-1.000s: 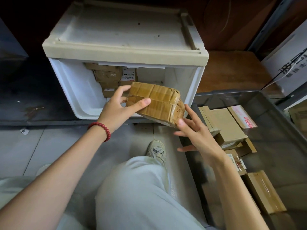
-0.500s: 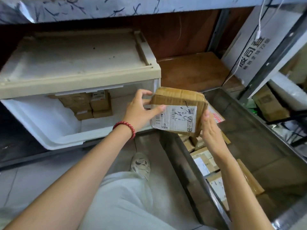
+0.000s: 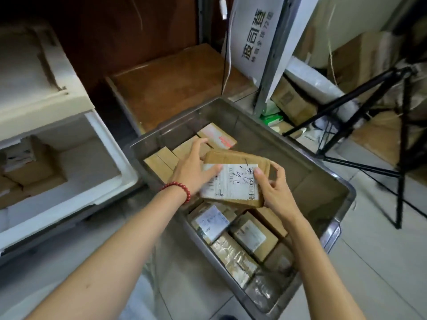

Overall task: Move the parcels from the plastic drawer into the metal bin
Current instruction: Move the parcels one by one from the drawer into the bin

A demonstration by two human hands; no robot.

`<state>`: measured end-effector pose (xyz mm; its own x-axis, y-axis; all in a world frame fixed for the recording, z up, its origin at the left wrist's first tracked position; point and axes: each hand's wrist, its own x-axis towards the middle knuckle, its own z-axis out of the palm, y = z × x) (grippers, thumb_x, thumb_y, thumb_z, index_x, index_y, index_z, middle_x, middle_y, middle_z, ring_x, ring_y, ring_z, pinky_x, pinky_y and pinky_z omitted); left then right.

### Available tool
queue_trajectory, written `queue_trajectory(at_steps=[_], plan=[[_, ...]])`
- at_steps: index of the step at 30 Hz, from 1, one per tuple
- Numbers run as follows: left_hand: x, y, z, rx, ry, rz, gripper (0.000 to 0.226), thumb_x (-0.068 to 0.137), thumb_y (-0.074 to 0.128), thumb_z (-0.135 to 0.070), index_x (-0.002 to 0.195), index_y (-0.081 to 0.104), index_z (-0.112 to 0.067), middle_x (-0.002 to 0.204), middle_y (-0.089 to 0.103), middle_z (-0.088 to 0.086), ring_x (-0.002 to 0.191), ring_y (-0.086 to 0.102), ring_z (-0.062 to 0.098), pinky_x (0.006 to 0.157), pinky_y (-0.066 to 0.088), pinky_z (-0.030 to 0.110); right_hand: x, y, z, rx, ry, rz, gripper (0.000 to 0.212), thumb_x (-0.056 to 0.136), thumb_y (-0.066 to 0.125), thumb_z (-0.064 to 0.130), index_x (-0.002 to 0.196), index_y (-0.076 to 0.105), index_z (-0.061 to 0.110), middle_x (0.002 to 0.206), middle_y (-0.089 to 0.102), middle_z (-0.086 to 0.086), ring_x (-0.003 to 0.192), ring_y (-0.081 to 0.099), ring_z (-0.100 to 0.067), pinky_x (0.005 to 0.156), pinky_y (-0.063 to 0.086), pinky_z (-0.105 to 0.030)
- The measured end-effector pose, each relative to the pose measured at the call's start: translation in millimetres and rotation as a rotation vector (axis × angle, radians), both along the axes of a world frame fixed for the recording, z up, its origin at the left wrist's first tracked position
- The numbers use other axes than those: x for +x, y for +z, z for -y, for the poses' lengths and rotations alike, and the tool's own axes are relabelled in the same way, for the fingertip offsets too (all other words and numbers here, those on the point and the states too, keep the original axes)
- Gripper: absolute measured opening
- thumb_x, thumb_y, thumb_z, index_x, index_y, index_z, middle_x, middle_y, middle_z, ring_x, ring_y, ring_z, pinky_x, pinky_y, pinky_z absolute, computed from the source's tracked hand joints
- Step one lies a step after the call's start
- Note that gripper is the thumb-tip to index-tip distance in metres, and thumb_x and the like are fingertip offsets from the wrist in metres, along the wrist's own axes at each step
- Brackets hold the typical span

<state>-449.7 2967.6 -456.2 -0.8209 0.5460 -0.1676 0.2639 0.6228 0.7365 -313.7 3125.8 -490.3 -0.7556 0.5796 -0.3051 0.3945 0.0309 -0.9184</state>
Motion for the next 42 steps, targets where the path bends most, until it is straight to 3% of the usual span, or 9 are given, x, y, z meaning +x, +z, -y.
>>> queue_trajectory(at_steps=[7,11,17,22,24,25,26,28,42], plan=[[7.5,-36.5,-22.4,-0.267,-0.176,0.000,0.062,0.076,0.071,-0.054,0.128,0.048,-0.028,0.126,0.048,0.001,0.111,0.053,0.022,0.092,0.047,0.035,1.2,-23.0,-16.5,-0.065,-0.028,0.136,0.038,0.095,0.048,0.051,0.122,0.043,0.023,0.102,0.063,-0.001,0.088,0.064,-0.015,0.082,0.056,-0.035],[7.0,-38.4,-20.9,-0.535,-0.314,-0.223,0.065,0.075,0.060,-0.069,0.128,0.048,-0.033,0.129,0.046,-0.003,0.115,0.050,0.019,0.086,0.047,0.036,-9.6,-45.9,-11.9,0.066,0.107,0.250,0.041,0.094,0.049,0.052,0.124,0.051,0.024,0.117,0.064,-0.005,0.106,0.061,-0.023,0.095,0.048,-0.045],[3.6,-41.3,-13.6,-0.538,-0.285,-0.426,0.042,0.086,0.051,-0.057,0.121,0.051,-0.033,0.123,0.058,-0.008,0.116,0.048,0.019,0.088,0.039,0.037,-21.4,-72.3,17.1,0.044,0.083,0.265,0.034,0.099,0.049,0.036,0.125,0.057,0.016,0.124,0.061,-0.003,0.106,0.056,-0.018,0.091,0.046,-0.033],[-3.0,-40.1,-1.9,-0.528,-0.213,-0.423,0.043,0.089,0.049,-0.055,0.124,0.052,-0.030,0.124,0.059,-0.006,0.117,0.049,0.020,0.092,0.038,0.038,-19.1,-84.2,30.3,0.074,0.235,0.314,0.052,0.095,0.056,0.039,0.141,0.043,0.019,0.128,0.053,0.000,0.101,0.054,-0.014,0.067,0.043,-0.008],[-2.4,-36.0,2.5,-0.519,-0.186,-0.431,0.042,0.090,0.050,-0.053,0.125,0.052,-0.029,0.123,0.060,-0.005,0.117,0.049,0.021,0.092,0.038,0.039,-19.3,-83.4,28.2,0.123,0.310,0.366,0.065,0.092,0.057,0.049,0.147,0.032,0.025,0.134,0.048,0.002,0.107,0.052,-0.015,0.081,0.048,-0.016],[-2.1,-33.2,5.5,-0.515,-0.173,-0.436,0.041,0.091,0.050,-0.051,0.125,0.052,-0.029,0.122,0.060,-0.004,0.116,0.049,0.021,0.092,0.039,0.038,-20.9,-82.2,26.6,0.228,0.372,0.419,0.073,0.089,0.056,0.056,0.149,0.026,0.029,0.140,0.046,-0.001,0.117,0.051,-0.019,0.097,0.046,-0.031],[-1.9,-30.1,9.5,-0.516,-0.160,-0.441,0.040,0.091,0.050,-0.049,0.125,0.052,-0.028,0.121,0.060,-0.004,0.116,0.049,0.021,0.091,0.039,0.038,-22.3,-80.4,25.6,0.348,0.420,0.464,0.079,0.087,0.056,0.059,0.151,0.021,0.030,0.147,0.042,-0.002,0.129,0.044,-0.022,0.107,0.038,-0.044],[-1.6,-24.7,20.9,-0.530,-0.129,-0.467,0.039,0.091,0.049,-0.049,0.124,0.053,-0.029,0.121,0.061,-0.004,0.116,0.050,0.021,0.091,0.039,0.039,-25.6,-67.0,28.5,0.527,0.415,0.458,0.080,0.088,0.054,0.058,0.153,0.018,0.028,0.153,0.033,0.000,0.141,0.030,-0.021,0.115,0.025,-0.051],[17.6,-2.7,190.8,-0.528,0.281,-0.371,0.044,0.090,0.052,-0.049,0.128,0.051,-0.028,0.127,0.058,-0.005,0.120,0.049,0.024,0.089,0.042,0.040,-66.9,14.6,136.2,0.822,0.604,-0.007,0.047,0.094,0.045,0.056,0.132,0.050,0.027,0.134,0.054,0.002,0.120,0.051,-0.022,0.099,0.044,-0.041]])
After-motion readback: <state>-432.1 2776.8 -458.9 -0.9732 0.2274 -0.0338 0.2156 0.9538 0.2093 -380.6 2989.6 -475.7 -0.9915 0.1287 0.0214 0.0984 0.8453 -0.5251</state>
